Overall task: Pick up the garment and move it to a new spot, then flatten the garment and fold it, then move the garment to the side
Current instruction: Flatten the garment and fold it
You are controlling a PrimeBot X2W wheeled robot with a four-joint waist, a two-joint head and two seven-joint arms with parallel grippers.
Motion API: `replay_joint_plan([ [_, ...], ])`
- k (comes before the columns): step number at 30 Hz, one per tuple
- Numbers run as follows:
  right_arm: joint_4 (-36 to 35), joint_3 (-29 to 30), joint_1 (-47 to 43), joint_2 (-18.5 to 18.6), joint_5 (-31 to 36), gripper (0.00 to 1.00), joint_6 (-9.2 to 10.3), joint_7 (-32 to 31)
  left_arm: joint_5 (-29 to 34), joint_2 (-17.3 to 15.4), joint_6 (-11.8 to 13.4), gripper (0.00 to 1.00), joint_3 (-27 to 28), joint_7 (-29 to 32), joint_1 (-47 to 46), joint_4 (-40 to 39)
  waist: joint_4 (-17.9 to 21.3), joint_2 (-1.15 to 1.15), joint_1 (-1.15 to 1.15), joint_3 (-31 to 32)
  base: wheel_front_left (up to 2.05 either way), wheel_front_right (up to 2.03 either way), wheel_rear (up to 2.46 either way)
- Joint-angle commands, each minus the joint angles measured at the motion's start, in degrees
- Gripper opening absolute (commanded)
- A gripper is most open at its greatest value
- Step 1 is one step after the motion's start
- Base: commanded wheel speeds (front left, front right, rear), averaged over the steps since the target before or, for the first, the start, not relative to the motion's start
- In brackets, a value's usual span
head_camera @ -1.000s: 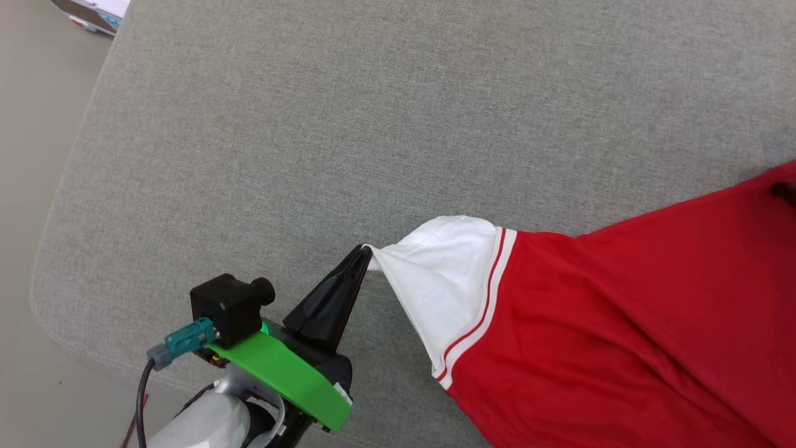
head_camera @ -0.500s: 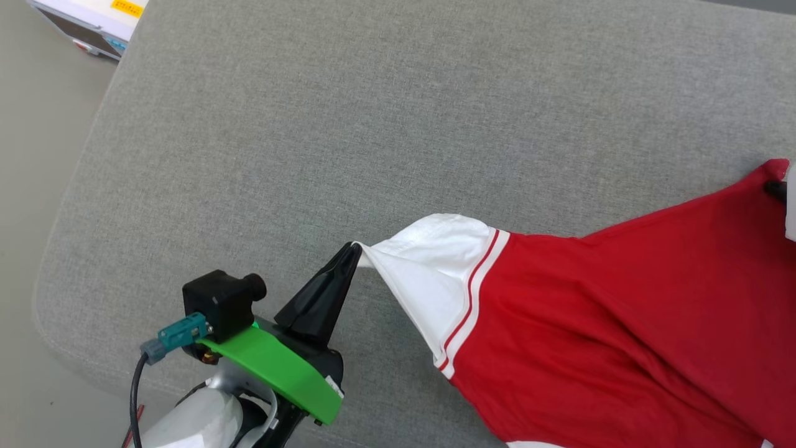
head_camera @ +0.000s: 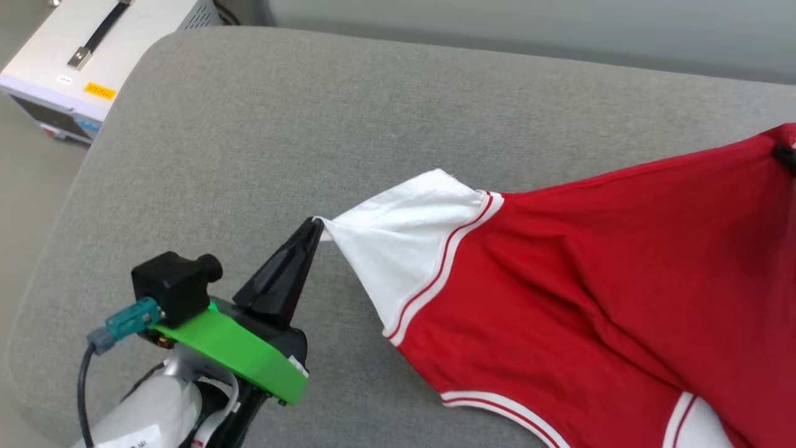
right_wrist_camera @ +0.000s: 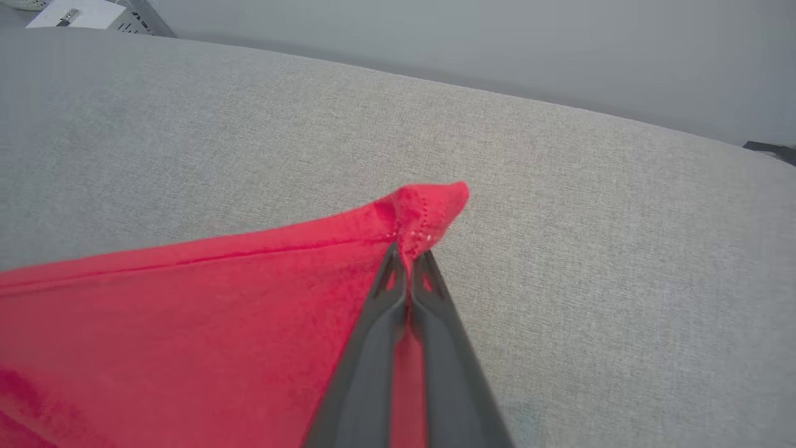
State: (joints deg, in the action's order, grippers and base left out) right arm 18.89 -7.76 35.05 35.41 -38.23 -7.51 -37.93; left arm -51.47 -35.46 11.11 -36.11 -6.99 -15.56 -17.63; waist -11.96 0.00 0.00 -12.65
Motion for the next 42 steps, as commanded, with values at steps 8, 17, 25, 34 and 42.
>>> replay_joint_plan([
  [8, -6.1, 1.6, -3.2, 0.1, -1.4, 0.00, 0.02, 1.4, 0.6, -2.9, 1.5, 0.00, 4.4, 0.6, -5.2, -3.1, 8.3, 0.00, 0.00, 7.8, 0.00, 0.00, 0.00],
  [17, -16.3, 4.8, -5.7, 0.9, -2.3, 0.00, 0.02, -2.0, 2.7, -4.6, 4.5, 0.00, 8.2, 2.0, -11.2, -7.8, 12.5, 0.00, 0.00, 9.3, 0.00, 0.00, 0.00],
  [25, -23.9, 8.4, -2.7, -1.3, -0.7, 0.00, 0.02, -2.2, 3.4, -6.9, 5.7, 0.00, 13.7, 3.1, -19.1, -10.2, 15.2, 0.00, 0.00, 5.7, 0.00, 0.00, 0.00],
  [34, -27.5, 11.1, 3.7, -2.8, 2.1, 0.00, 0.02, 1.6, 4.1, -10.0, 4.1, 0.00, 17.5, 5.8, -30.5, -8.8, 16.7, 0.00, 0.00, -1.0, 0.00, 0.00, 0.00],
  [42, -26.0, 11.4, 13.6, -2.7, 4.7, 0.00, 0.02, 6.3, 4.4, -13.2, -1.3, 0.00, 18.3, 10.3, -44.0, -2.5, 17.0, 0.00, 0.00, -10.7, 0.00, 0.00, 0.00],
])
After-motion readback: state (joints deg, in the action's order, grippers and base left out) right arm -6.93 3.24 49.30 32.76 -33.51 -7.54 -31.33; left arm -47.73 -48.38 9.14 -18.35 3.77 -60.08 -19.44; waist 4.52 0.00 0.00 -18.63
